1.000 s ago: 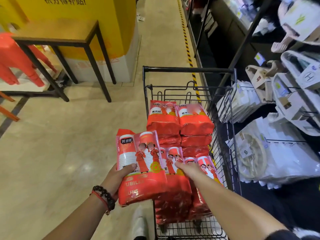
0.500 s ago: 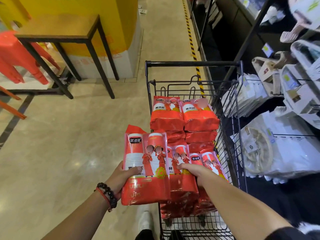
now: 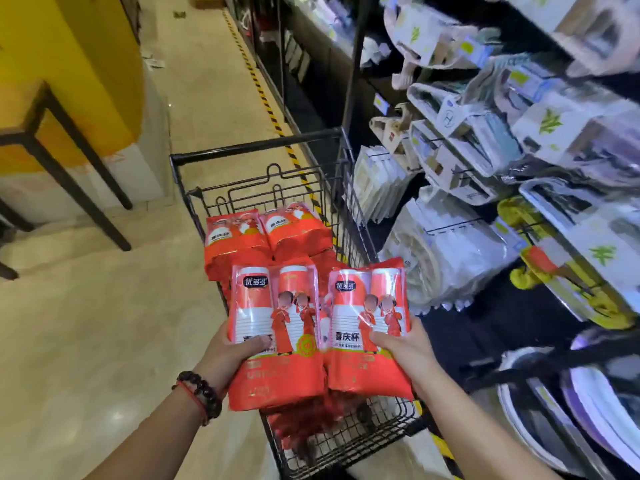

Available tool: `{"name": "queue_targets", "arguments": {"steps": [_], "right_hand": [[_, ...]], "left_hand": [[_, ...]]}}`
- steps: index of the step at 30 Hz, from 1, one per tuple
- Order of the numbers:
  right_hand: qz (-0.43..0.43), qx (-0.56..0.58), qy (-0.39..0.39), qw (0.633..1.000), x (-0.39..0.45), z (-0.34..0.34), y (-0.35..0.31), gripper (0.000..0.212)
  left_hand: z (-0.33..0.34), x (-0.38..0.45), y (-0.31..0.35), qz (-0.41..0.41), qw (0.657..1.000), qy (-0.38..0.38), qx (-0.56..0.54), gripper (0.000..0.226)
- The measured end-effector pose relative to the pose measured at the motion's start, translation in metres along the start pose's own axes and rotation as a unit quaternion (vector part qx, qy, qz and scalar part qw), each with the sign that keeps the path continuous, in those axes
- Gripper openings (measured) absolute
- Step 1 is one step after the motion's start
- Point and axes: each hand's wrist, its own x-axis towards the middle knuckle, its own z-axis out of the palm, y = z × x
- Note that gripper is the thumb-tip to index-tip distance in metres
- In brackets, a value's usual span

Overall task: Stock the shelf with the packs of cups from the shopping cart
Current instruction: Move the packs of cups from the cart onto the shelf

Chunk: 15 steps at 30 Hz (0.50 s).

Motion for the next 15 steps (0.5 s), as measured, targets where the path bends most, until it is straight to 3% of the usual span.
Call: {"name": "queue_targets", "arguments": {"steps": [4, 8, 12, 15], "right_hand": [[-0.055, 0.022, 0.111, 0.992, -0.055, -0.052, -0.005, 0.027], [-0.082, 0.051, 0.241, 0.966, -0.126, -0.086, 0.008, 0.046], [-0.082, 0.073, 0.324, 0.940, -0.196, -0.119, 0.036, 0.062], [-0.076, 0.092, 0.399, 0.909, -0.244, -0.142, 0.056, 0.049]], "left_hand": [[0.041, 0.010, 0.014, 0.052, 0.992, -0.079, 0.080, 0.071], [0.079, 0.015, 0.020, 0.094, 0.972, -0.147, 0.159, 0.083], [0.127, 0.000, 0.011, 0.107, 0.953, -0.208, 0.190, 0.080], [0.170, -0.017, 0.002, 0.124, 0.934, -0.251, 0.221, 0.069]]}}
